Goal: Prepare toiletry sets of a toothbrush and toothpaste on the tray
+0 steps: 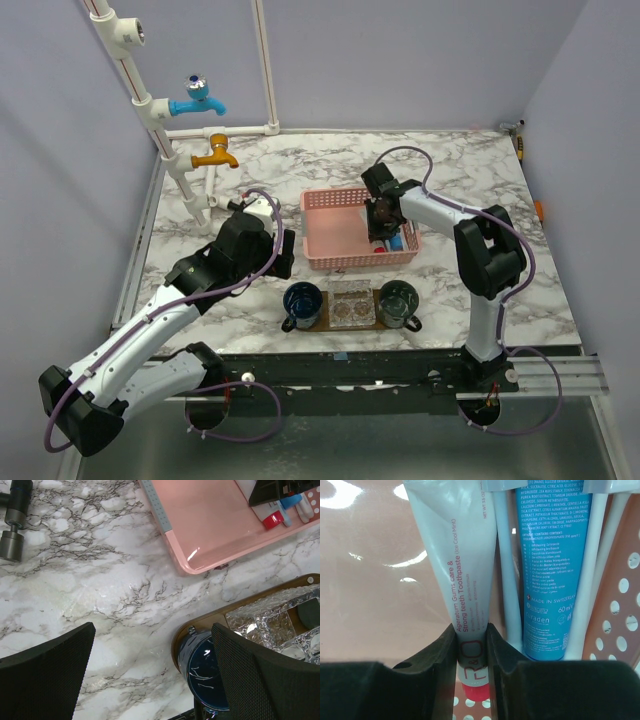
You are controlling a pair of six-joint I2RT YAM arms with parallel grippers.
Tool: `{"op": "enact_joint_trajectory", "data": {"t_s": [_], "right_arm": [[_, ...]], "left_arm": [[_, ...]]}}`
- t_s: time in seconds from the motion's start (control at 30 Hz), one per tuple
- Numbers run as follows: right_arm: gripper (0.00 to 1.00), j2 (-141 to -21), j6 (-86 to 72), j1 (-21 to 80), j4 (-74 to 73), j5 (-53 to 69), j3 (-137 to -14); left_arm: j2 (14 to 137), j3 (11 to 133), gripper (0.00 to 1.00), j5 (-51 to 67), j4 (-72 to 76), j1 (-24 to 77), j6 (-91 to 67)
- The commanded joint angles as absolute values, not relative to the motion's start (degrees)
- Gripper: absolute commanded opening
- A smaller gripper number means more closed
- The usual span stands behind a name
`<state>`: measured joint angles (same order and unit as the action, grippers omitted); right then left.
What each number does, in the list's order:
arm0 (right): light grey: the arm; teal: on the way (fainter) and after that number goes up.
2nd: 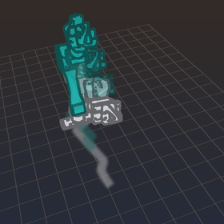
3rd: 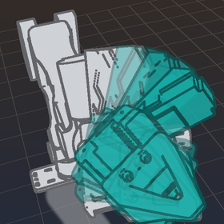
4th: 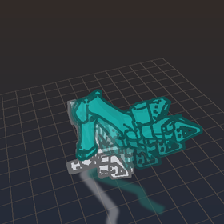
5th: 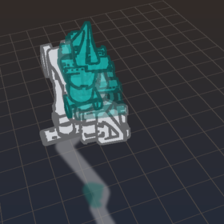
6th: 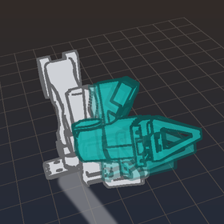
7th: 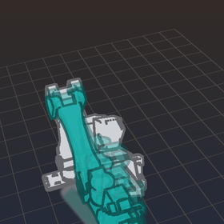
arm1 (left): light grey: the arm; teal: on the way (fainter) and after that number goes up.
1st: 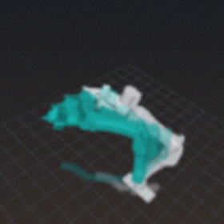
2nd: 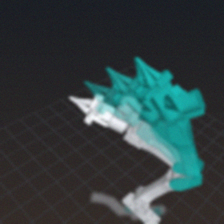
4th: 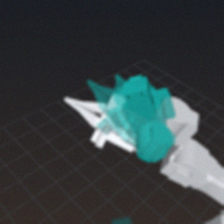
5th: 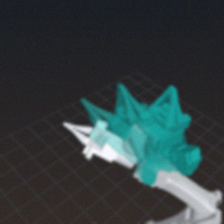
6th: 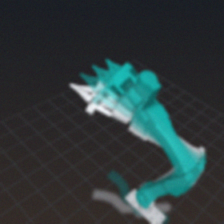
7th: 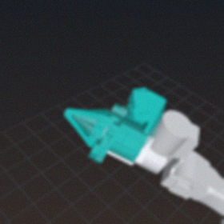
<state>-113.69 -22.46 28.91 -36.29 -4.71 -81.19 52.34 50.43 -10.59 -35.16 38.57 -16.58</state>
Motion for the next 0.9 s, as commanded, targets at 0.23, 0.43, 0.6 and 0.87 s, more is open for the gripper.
{"op": "enact_joint_trajectory", "data": {"t_s": [0.23,0.43,0.6,0.87], "right_arm": [[0.18,-110.3,-23.3,29.0,-35.8,-0.4,-83.2],[0.18,-105.4,-23.0,29.0,-33.6,-0.4,-81.7],[0.18,-101.3,-21.6,29.5,-32.9,0.7,-81.9],[0.18,-92.0,-18.4,31.6,-30.8,1.4,-79.3]], "left_arm": [[52.0,50.2,0.98,-11.0,-34.3,38.1,-16.8],[51.4,50.0,0.98,-10.7,-34.1,38.1,-17.1],[50.9,50.0,0.98,-9.2,-33.6,38.0,-17.3],[50.6,50.7,0.98,-6.0,-33.3,38.0,-18.0]]}}
